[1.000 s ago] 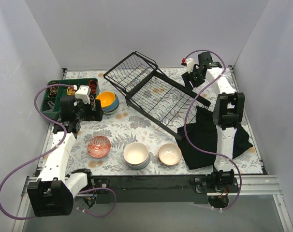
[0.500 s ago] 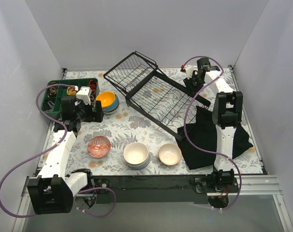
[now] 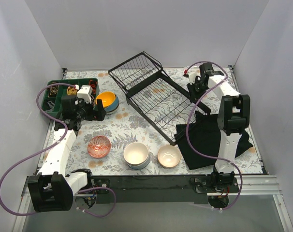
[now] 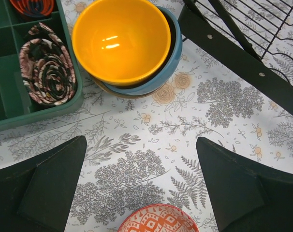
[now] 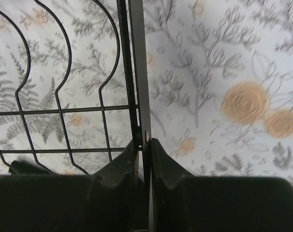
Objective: Load the bowls into the dish rack
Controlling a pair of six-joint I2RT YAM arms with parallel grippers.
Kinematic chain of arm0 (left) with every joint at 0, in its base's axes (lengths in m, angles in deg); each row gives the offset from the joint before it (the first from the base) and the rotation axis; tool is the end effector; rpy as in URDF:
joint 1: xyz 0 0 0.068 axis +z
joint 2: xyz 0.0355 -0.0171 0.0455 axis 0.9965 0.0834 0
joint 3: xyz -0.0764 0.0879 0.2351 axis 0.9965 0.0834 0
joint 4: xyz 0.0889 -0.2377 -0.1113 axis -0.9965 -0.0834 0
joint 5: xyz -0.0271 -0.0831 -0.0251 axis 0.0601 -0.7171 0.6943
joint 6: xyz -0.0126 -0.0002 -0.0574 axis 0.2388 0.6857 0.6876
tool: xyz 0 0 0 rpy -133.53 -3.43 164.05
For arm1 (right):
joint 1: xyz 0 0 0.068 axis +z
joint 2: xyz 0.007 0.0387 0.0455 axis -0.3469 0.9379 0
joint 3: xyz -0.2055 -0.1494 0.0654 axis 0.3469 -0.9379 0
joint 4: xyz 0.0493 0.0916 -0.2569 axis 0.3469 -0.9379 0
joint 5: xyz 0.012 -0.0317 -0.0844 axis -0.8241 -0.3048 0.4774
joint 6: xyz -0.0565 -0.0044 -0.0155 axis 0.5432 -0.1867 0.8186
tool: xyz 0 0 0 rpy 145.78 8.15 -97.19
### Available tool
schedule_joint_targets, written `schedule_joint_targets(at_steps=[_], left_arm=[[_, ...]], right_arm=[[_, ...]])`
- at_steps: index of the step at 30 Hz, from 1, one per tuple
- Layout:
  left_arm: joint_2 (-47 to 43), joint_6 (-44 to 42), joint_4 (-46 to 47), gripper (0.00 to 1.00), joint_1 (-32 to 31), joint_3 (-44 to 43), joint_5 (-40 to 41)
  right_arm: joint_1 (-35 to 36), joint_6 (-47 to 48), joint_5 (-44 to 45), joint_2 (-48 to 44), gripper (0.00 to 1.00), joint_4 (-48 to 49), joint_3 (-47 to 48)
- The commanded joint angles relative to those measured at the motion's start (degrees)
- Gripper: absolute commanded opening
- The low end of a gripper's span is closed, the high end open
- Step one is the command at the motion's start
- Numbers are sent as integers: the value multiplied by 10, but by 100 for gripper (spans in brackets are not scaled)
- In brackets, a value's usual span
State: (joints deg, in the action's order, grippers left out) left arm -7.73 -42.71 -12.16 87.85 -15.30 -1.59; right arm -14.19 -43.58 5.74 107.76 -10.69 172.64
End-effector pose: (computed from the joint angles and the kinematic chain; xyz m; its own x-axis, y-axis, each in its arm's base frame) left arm 0.2575 -0.0019 0.2612 -0.5969 -0.5712 -0.5635 -0.1504 0.7695 -0.6207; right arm 0.4686 0.0616 0.1844 -0.7002 -0.5135 -0.4959 -0.6003 0.7995 0.0197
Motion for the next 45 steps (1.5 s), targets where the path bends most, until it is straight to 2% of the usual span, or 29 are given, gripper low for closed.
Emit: schedule_joint_targets(at_steps=[1,3,6,14,18,20,22,25,31,36,38,39,41,42,45], left_arm=[[34,13,7,98,-5,-25,-33],[41,20,8,98,-6,-32,-32],[38,23,8,98,-6,-35,-34],[29,41,7,98,-11,-23,-35],[31,40,2,98,-11,-32,-30],[31,34,-1,98,-10,-36,-23],[31,28,-4,98,-10,-41,-18],[33,21,-6,98,-11,-43,-12],[42,14,-8,98,-11,-51,-7],[58,8,-19,98,-11,-65,-8],[63,9,-19,98,-10,-68,-14],[67,11,-19,98,-10,-70,-15],[71,14,-17,98,-10,-70,-18],[74,15,-15,98,-10,-71,-18],[73,15,-11,98,-10,-66,-15]], right_arm=[[-9,-99,-8,-98,1,-5,-60],[-9,-141,-20,-133,1,19,-120],[-7,-172,-45,-153,1,27,-149],[-5,-202,-17,-110,1,37,-71],[7,-237,-31,-87,1,39,-38],[10,-285,-36,-94,1,51,-48],[14,-326,-46,-102,1,60,-70],[29,-336,-53,-123,1,62,-99],[38,-447,-37,-222,1,143,-250],[49,-483,-30,-247,1,194,-300],[58,-478,-56,-245,1,212,-308],[64,-472,-62,-245,3,214,-310],[75,-456,-60,-244,22,220,-314],[76,-452,-56,-244,36,225,-315],[77,-421,-28,-235,50,227,-296]])
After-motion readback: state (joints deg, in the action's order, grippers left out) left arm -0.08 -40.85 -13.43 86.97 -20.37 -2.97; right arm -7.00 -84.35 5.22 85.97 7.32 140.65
